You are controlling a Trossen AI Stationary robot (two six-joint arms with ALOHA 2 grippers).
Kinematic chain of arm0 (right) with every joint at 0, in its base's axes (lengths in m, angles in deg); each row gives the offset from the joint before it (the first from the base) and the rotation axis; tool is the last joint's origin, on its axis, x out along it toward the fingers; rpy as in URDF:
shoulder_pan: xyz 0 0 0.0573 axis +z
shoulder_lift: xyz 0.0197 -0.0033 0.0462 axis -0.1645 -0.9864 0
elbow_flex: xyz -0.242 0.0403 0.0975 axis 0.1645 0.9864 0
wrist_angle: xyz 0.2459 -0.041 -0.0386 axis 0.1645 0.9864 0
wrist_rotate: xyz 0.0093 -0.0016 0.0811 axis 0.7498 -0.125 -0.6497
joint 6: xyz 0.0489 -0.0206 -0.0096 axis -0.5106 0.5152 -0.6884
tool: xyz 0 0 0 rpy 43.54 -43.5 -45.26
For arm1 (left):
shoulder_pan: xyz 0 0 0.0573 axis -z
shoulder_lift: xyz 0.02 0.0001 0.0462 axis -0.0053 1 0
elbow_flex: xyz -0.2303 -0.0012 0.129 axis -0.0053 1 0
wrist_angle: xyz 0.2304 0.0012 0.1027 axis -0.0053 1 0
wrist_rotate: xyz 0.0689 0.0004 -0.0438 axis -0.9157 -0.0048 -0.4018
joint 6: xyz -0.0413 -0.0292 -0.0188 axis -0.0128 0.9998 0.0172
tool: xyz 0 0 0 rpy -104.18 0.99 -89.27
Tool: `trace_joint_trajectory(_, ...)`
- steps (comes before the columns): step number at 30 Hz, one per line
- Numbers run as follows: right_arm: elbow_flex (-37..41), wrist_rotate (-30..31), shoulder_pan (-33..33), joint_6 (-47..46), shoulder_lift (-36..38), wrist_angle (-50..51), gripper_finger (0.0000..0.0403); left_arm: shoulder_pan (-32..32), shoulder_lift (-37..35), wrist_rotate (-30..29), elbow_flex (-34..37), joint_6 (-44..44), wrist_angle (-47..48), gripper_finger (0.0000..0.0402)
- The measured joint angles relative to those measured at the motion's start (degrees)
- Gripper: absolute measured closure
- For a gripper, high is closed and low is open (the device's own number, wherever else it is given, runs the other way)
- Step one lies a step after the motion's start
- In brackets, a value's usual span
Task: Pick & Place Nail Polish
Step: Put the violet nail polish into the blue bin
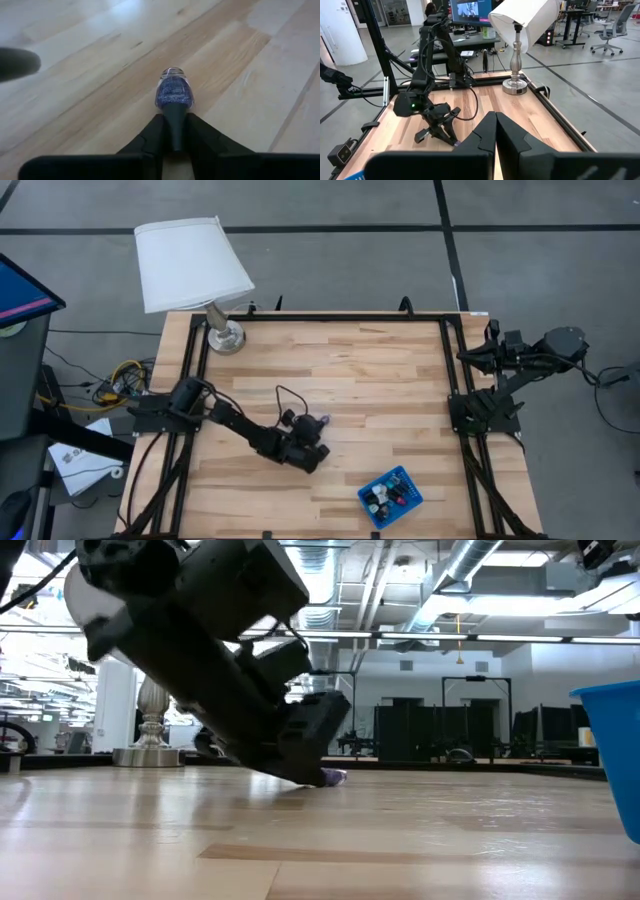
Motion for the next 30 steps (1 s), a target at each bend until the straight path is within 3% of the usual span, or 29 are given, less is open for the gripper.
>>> trace_joint_trajectory(4,0.0,0.0,0.0,0.29,0.0,0.06,0.0403,-0.5,-4.61,1.97,0.3,-1.73,1.4,0.0351)
trace_joint_trajectory(22,0.0,0.04,-0.02,1.55,0.01,0.05,0.0403,-5.03,-29.03,-1.11,0.26,-19.58,-0.47,0.0351)
trace_joint_trajectory(30,0.0,0.02,-0.02,1.55,0.0,-0.09,0.0403,-5.57,-37.87,-0.48,0.22,-21.21,-5.33,0.0351)
